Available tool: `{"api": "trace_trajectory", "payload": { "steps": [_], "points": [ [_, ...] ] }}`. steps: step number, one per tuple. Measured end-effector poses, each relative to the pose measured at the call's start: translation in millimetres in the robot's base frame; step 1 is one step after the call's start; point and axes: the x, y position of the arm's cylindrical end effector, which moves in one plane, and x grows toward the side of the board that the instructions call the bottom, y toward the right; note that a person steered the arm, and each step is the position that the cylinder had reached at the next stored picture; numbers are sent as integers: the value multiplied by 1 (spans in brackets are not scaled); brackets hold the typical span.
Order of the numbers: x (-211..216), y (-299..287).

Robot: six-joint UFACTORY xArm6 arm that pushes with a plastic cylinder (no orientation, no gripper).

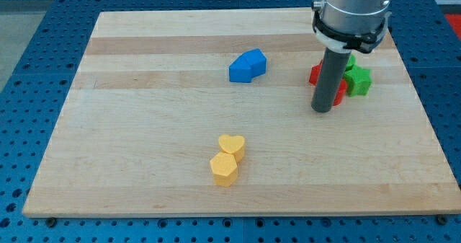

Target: Move the blue cube along with the blue triangle slightly left

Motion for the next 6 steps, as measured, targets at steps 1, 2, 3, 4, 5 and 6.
{"api": "trace_trajectory", "payload": {
  "steps": [1,2,3,4,5,6],
  "points": [
    [0,-11],
    [0,-36],
    [-3,-59],
    [-21,-66],
    [-42,-66],
    [-62,-66]
  ]
}}
